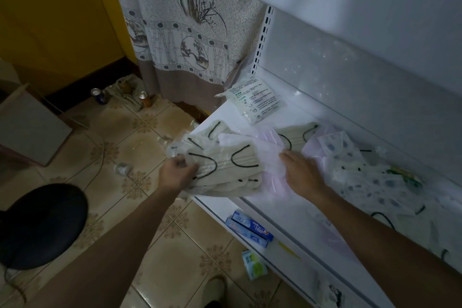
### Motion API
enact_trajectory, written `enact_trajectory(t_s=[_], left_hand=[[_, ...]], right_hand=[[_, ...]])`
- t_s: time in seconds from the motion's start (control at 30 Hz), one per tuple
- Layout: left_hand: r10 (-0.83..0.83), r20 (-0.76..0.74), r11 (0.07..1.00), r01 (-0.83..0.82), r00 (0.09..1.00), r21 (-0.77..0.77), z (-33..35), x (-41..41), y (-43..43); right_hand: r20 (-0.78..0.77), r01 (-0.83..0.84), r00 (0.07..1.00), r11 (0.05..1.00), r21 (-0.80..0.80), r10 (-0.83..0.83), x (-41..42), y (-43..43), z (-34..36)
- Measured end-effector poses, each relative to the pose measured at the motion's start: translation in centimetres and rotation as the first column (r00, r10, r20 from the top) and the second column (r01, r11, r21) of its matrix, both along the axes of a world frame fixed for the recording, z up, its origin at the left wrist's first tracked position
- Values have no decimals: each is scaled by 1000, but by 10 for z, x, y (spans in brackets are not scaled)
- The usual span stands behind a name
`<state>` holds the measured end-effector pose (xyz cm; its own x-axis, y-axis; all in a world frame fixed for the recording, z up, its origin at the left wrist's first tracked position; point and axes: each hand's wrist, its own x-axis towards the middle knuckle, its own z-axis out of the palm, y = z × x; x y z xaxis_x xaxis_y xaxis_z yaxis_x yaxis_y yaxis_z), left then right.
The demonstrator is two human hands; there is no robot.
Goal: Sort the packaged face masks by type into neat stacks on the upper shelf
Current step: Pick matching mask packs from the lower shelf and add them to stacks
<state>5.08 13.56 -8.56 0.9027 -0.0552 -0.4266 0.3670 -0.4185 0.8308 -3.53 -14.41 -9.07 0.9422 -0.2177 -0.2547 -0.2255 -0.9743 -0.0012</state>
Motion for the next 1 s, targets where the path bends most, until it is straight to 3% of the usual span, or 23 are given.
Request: enact_trajectory(t_s=[0.07,0.13,0.2,0.27,0.3,0.37,0.4,0.47,0.67,0.8,1.0], left_hand=[[-5,9,1000,5,1000,6,-2,1,6],[-37,34,999,36,999,25,-1,2,8],[-89,85,996,87,992,32,3,2,6],[-152,157,988,154,976,-1,14,-1,3],[-179,208,981,191,962,-39,22,-3,3],[-234,342,958,276,910,-78,37,-8,9],[-270,401,946,320,875,-60,47,-11,13],[-314,468,934,358,826,-7,68,-17,27],[-259,518,944,327,815,-42,146,-42,72],[-209,591,963,270,779,-15,193,-80,109],[-76,693,975,198,717,-99,272,-147,136]], right_hand=[[-51,66,996,980,-188,-77,-6,-6,-2],[-51,244,963,933,-265,-266,-8,-7,1],[61,322,947,935,-149,-316,-6,-5,0],[246,246,925,950,193,-290,-1,6,6],[267,205,904,886,417,-335,2,16,13],[111,196,888,585,787,-447,11,38,32],[-8,228,887,423,877,-462,15,48,40],[-175,291,899,250,924,-402,23,68,55],[-260,285,940,92,954,-219,13,109,106],[-152,162,979,72,984,-136,-20,137,151],[-53,55,996,27,998,-66,-85,163,235]])
